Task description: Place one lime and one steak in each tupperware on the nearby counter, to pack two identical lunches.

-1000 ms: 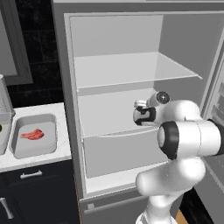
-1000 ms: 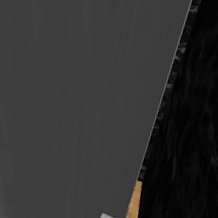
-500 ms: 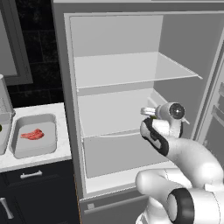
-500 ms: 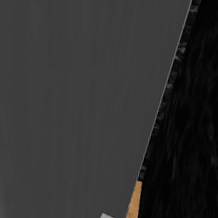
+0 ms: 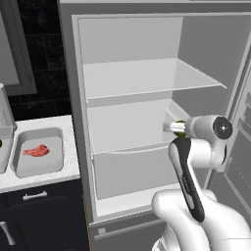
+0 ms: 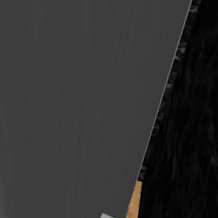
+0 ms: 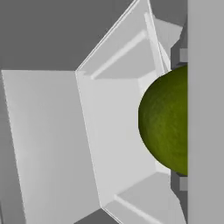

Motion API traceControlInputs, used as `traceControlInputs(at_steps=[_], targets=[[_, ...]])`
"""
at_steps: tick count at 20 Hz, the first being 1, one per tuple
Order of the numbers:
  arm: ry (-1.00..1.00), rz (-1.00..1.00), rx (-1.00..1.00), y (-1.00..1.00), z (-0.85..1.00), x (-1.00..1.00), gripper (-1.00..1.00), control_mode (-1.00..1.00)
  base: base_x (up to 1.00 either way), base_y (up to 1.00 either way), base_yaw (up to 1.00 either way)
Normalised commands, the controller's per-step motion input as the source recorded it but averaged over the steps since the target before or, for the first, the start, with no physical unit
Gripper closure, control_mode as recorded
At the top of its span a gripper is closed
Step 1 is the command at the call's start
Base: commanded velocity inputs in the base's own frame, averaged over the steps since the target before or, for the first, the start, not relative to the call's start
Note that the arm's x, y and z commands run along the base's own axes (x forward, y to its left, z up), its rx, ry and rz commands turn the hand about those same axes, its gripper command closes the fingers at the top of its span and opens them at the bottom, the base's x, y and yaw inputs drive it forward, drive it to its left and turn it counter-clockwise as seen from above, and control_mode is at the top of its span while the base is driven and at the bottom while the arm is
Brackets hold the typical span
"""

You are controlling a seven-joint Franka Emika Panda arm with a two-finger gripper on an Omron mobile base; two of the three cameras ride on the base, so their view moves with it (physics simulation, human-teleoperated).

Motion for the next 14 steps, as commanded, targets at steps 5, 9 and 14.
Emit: traceControlInputs(at_steps=[5,9,14], targets=[[0.32,0.04,0.0,0.22,0.48,-1.0,1.0,-1.0,0.0,0.0,0.0],[0.32,0.03,0.0,0.15,0.11,-1.0,1.0,-1.0,0.0,0.0,0.0],[0.15,0.05,-0.01,0.08,0.0,-0.8,1.0,1.0,-0.2,0.01,0.02]])
